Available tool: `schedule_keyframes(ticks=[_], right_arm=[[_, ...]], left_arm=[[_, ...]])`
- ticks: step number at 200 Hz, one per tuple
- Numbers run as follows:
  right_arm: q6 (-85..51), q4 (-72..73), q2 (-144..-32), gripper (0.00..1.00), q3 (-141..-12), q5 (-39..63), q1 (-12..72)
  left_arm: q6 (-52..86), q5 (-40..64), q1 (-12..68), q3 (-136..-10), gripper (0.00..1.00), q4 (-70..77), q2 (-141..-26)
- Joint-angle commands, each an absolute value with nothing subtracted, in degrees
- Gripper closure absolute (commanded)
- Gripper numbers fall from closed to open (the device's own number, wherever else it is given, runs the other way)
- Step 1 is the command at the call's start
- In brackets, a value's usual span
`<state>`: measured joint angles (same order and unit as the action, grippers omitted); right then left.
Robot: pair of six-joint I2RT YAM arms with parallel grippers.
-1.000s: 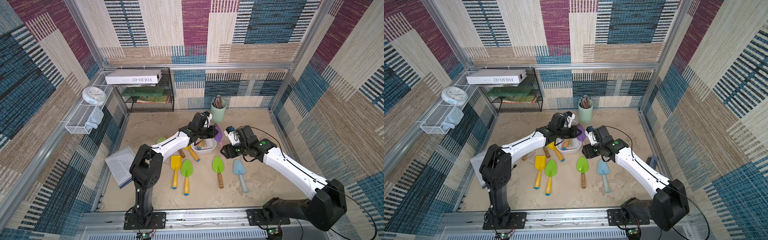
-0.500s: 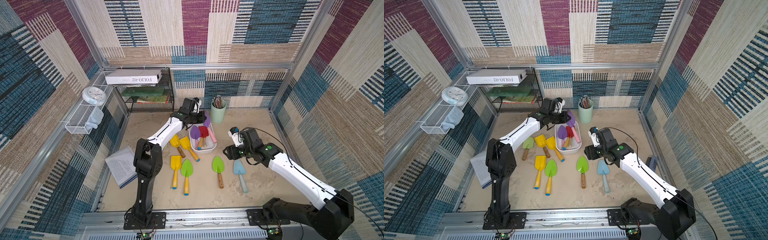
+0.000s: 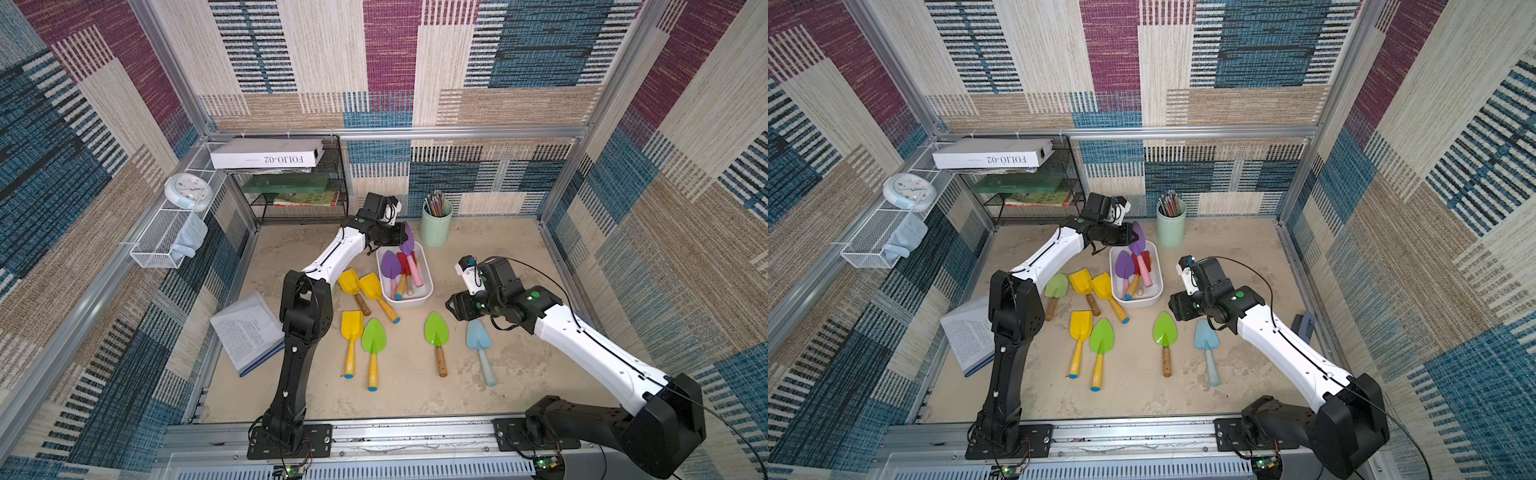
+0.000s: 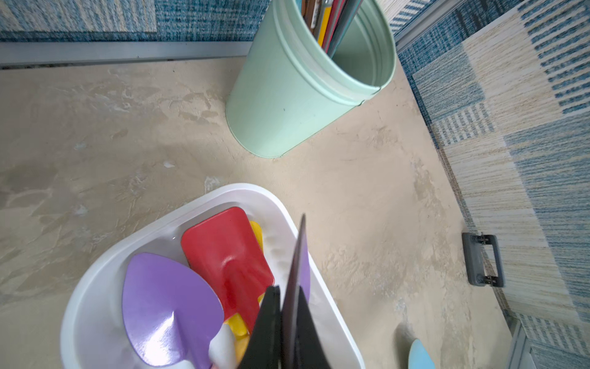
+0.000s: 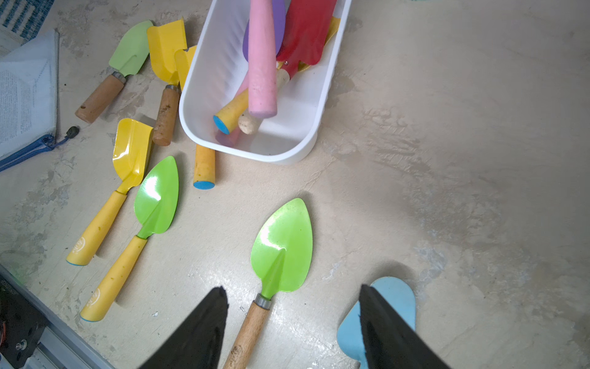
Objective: Put the shovel into the storage box
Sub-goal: Place the shovel in the storage box.
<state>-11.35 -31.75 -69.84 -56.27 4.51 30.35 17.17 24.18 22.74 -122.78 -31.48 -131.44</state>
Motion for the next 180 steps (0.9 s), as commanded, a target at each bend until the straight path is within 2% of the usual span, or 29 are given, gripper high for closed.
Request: schedule_keyframes(ticks=[1,180], right_arm=[[-11.81,-31.13,-70.05,0.31,-56.1,4.02,30.39],[-11.67,-30.51,-72.66,0.31,-56.25,4.96,30.39]], left_arm=[[16.34,25.84,22.76,-123.4,1.0,-30.92,-132.53],[18.5,28.82,22.76,-126.29,1.0,-30.58,-141.67]])
